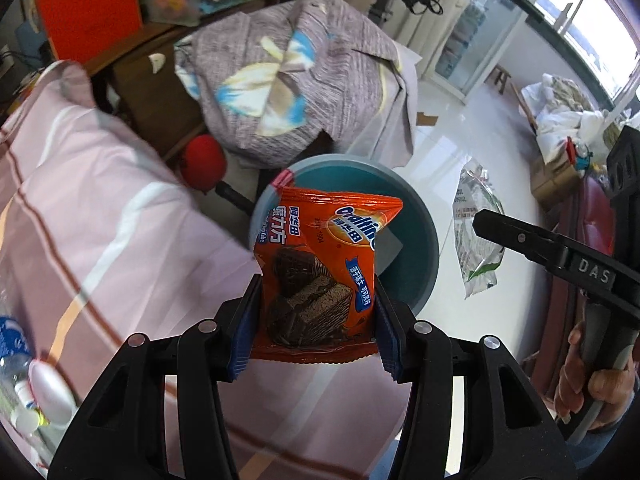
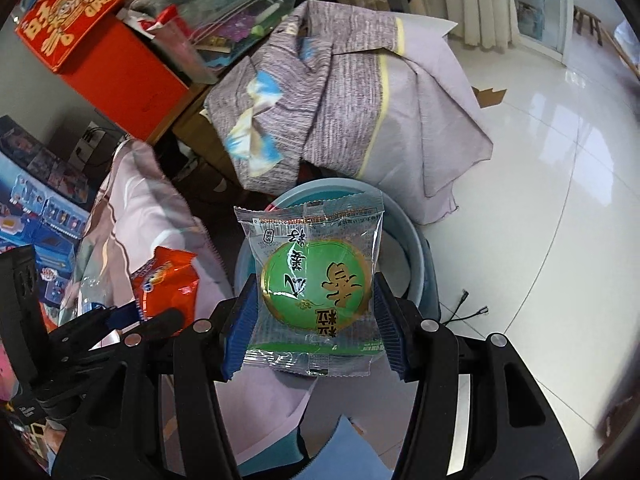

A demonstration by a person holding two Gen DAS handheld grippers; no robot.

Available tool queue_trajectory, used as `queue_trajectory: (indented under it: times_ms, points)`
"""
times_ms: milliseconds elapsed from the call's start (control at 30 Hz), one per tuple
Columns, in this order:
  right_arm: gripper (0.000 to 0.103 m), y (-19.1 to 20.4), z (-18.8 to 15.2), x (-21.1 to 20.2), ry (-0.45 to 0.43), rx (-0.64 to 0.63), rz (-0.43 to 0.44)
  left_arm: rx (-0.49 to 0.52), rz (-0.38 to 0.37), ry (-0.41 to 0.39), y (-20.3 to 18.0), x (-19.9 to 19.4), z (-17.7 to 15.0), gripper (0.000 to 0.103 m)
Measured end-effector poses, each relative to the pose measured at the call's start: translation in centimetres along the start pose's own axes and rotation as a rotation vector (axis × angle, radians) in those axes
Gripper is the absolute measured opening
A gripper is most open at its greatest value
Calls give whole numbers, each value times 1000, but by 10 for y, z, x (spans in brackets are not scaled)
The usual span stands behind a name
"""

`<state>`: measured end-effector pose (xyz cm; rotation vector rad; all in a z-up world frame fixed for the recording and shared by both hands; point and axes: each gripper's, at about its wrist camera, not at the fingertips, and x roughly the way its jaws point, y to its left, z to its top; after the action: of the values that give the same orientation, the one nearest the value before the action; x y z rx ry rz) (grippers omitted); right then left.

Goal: Collect trash
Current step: 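Open both tools to drop the packets into the teal bin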

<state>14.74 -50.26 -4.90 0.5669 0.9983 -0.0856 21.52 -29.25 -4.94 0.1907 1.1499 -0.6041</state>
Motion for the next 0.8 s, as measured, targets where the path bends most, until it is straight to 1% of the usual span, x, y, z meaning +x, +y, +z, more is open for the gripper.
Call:
queue_trajectory:
  times_ms: [100,167,233,267,333,700,800]
  points:
    - [53,-5,5,5,10,7,-6,5,-5,17,-5,13,9,53]
    - [53,-7,8,10,18,12,-9,4,-6,24,-6,20,14,61]
    - [53,-9,10,13,22,13,-12,8,-3,29,-6,27,17,73]
    - [53,-9,11,14,24,14,-12,8,-1,29,-6,28,18,75]
    - [53,-9,12,17,29,15,-16,1,1,30,-4,29,18,86]
    - [54,-4,9,33,59,8,-18,-37,-15,40,11,27,5,91]
    - [57,-1,8,35,68,-1,-20,-41,-13,40,13,25,1,92]
